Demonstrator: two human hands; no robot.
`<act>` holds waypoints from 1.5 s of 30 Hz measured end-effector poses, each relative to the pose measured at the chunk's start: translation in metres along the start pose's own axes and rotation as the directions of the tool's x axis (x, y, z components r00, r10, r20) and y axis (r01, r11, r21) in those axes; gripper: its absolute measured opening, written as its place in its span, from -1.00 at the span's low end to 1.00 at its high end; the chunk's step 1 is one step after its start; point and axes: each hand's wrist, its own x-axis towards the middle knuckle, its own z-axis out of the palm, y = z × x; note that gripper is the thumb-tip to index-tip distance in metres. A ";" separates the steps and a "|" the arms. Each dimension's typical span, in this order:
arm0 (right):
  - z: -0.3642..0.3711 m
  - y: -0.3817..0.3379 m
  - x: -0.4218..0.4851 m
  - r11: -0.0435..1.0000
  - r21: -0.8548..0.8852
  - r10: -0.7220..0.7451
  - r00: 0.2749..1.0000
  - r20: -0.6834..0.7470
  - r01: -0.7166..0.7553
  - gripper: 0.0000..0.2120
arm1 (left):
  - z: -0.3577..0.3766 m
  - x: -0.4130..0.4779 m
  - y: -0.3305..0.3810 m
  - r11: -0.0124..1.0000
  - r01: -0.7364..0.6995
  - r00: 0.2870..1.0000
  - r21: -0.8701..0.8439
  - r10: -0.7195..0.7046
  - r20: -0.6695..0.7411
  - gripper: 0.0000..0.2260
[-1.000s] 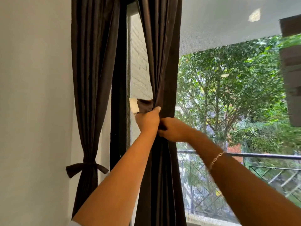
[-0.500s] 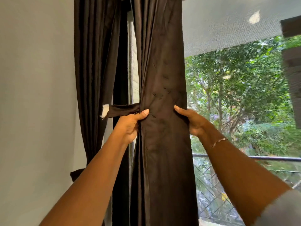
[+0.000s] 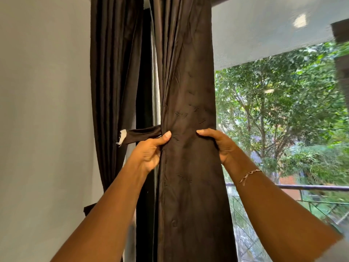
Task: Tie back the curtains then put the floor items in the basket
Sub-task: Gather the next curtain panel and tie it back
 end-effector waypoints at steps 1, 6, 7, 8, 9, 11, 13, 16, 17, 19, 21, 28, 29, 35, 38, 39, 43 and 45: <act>0.001 -0.001 0.000 1.000 -0.022 -0.005 1.000 -0.010 0.005 -0.87 | 0.000 -0.001 0.001 1.000 -0.009 1.000 -0.003 0.009 -0.008 -0.69; 0.002 -0.005 -0.007 0.978 -0.199 0.037 0.994 -0.103 -0.057 -0.91 | 0.004 -0.002 -0.001 0.993 -0.117 0.986 0.031 0.120 -0.119 -0.70; 0.003 -0.005 -0.009 0.960 -0.274 0.014 0.990 -0.139 -0.052 -0.89 | 0.006 -0.002 -0.003 0.988 -0.146 0.977 0.052 0.152 -0.147 -0.69; 0.005 -0.005 -0.010 0.932 -0.360 -0.033 0.983 -0.182 -0.035 -0.85 | 0.008 -0.002 -0.005 0.982 -0.171 0.967 0.079 0.183 -0.175 -0.69; 0.008 -0.004 -0.012 0.891 -0.453 -0.100 0.970 -0.223 -0.012 -0.83 | 0.010 -0.001 -0.007 0.975 -0.192 0.955 0.110 0.211 -0.209 -0.68; 0.020 0.001 -0.017 0.689 -0.725 -0.290 0.919 -0.268 0.006 -0.77 | 0.014 0.001 -0.012 0.961 -0.211 0.925 0.177 0.255 -0.281 -0.65; 0.036 0.007 -0.024 0.257 -0.961 -0.490 0.844 -0.219 -0.100 -0.75 | 0.018 0.003 -0.016 0.941 -0.220 0.898 0.257 0.298 -0.323 -0.71; 0.063 0.015 -0.036 -0.098 -0.983 -0.567 0.821 -0.072 -0.154 -0.76 | 0.027 0.001 -0.020 0.917 -0.230 0.890 0.325 0.333 -0.311 -0.70; 0.069 0.019 -0.037 -0.149 -0.976 -0.561 0.827 -0.046 -0.156 -0.74 | 0.029 0.001 -0.021 0.918 -0.223 0.899 0.327 0.323 -0.294 -0.68; 0.078 0.024 -0.036 -0.227 -0.960 -0.548 0.836 -0.016 -0.166 -0.65 | 0.034 -0.001 -0.022 0.936 -0.186 0.930 0.299 0.266 -0.255 -0.69; 0.082 0.028 -0.034 -0.289 -0.942 -0.525 0.851 0.005 -0.173 -0.55 | 0.036 -0.003 -0.020 0.955 -0.148 0.950 0.256 0.209 -0.231 -0.71; 0.086 0.039 -0.044 -0.352 -0.936 -0.455 0.878 0.146 -0.028 -0.49 | 0.036 -0.004 -0.015 0.970 -0.168 0.976 0.174 0.189 -0.110 -0.78; 0.084 0.038 -0.045 -0.319 -0.948 -0.436 0.886 0.161 0.015 -0.52 | 0.036 -0.002 -0.016 0.957 -0.165 0.969 0.239 0.202 -0.143 -0.75; 0.052 0.028 -0.051 0.339 -0.888 -0.579 0.813 0.064 0.311 -0.70 | 0.025 0.004 -0.020 0.937 -0.175 0.943 0.302 0.248 -0.224 -0.79; 0.028 0.014 -0.040 0.506 -0.831 -0.593 0.792 -0.142 0.230 -0.55 | 0.024 0.002 -0.021 0.946 -0.196 0.952 0.259 0.247 -0.180 -0.74; 0.023 0.009 -0.036 0.584 -0.794 -0.466 0.870 -0.159 0.168 -0.45 | 0.023 0.002 -0.022 0.953 -0.188 0.957 0.236 0.232 -0.173 -0.74; 0.013 0.002 -0.022 0.771 -0.636 -0.031 0.994 -0.105 -0.043 -0.44 | 0.023 0.001 -0.023 0.966 -0.190 0.969 0.173 0.214 -0.127 -0.77; 0.008 0.001 -0.022 0.806 -0.590 -0.022 0.992 -0.125 -0.056 -0.59 | 0.022 0.001 -0.025 0.959 -0.211 0.963 0.188 0.237 -0.132 -0.76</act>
